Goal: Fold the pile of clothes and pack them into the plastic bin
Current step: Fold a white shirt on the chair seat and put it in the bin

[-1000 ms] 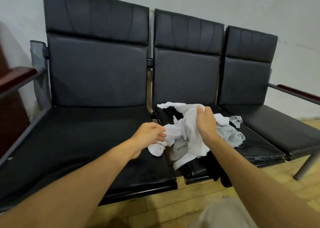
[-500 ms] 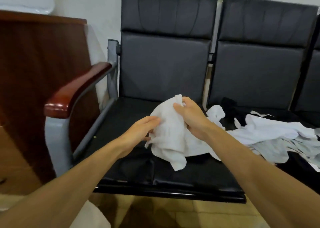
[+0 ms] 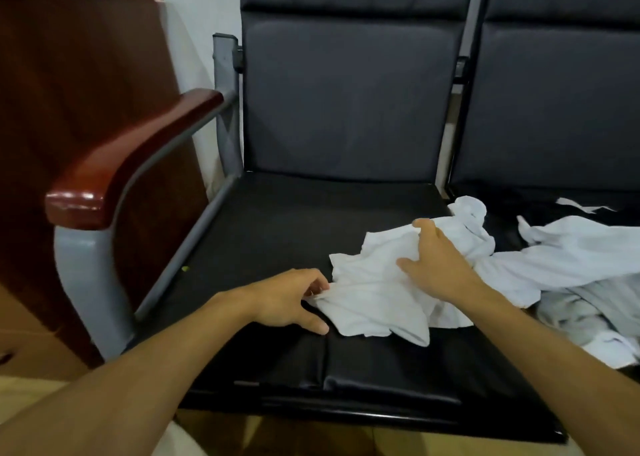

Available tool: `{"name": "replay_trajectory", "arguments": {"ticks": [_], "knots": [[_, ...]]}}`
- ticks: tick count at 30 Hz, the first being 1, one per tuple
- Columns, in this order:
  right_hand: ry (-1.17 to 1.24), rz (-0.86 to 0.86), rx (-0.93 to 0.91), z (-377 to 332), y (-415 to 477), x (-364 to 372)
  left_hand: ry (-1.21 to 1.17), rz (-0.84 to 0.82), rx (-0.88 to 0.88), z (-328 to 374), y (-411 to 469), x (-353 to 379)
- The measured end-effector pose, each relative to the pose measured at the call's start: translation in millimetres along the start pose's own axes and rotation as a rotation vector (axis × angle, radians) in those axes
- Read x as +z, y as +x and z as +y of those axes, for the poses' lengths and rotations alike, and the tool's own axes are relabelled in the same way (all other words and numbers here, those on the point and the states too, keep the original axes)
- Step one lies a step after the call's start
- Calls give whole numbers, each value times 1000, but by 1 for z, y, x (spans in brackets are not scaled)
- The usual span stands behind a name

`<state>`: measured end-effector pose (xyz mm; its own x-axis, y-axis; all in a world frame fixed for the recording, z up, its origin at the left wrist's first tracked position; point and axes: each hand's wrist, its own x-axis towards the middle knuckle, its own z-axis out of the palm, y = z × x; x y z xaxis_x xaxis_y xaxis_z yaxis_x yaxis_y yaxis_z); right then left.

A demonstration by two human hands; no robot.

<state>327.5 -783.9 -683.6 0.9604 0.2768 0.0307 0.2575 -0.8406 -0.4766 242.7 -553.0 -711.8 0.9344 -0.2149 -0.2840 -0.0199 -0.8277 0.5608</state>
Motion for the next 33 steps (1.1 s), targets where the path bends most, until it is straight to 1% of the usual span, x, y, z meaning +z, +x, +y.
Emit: {"name": "replay_trajectory", "arguments": {"ticks": [2, 3, 4, 5, 6, 8, 9, 10, 12, 14, 17, 19, 21, 23, 25, 27, 29, 30, 32, 33], "knots": [[-125, 95, -161, -1, -2, 0, -30, 14, 1, -6, 8, 0], [-125, 115, -252, -2, -2, 0, -53, 37, 4, -8, 11, 0], [-100, 80, -325, -6, -5, -1, -65, 63, 5, -8, 13, -1], [-84, -21, -370, -9, -7, -1, -56, 93, 2, -8, 16, -2], [-107, -157, -395, -12, -11, -1, -27, 121, -8, -8, 17, -4], [-247, -423, -407, -17, -18, 4, 28, 183, -21, -6, 19, -9], [-304, -496, -423, -17, -20, 7, 25, 211, -23, -4, 19, -11], [-305, -516, -446, -15, -20, 10, -15, 239, -28, -3, 19, -14], [-199, -457, -460, -9, -15, 8, -226, 296, -54, 1, 17, -18], [-89, -330, -438, -5, -9, 3, -534, 357, -71, 8, 13, -22], [84, -155, -328, -1, -6, -6, -949, 411, -30, 17, 4, -29], [131, -47, -264, 0, -6, -12, -1078, 412, -22, 24, -5, -33], [186, 45, -226, 6, -3, -15, -1125, 440, -11, 29, -12, -36], [347, 38, -162, 10, -3, -18, -1192, 475, -12, 33, -19, -38], [603, -51, -93, 9, -9, -25, -1317, 482, -38, 35, -25, -41], [860, -126, -32, 4, -13, -35, -1478, 451, -30, 34, -32, -43], [1031, -97, -7, 1, -15, -43, -1615, 407, 15, 31, -37, -45], [1014, -52, -2, -1, -16, -44, -1640, 387, 32, 29, -38, -45], [766, 22, -31, -5, -18, -41, -1565, 309, 36, 23, -38, -44], [643, 11, -60, -4, -20, -38, -1484, 251, 28, 24, -39, -42]]}}
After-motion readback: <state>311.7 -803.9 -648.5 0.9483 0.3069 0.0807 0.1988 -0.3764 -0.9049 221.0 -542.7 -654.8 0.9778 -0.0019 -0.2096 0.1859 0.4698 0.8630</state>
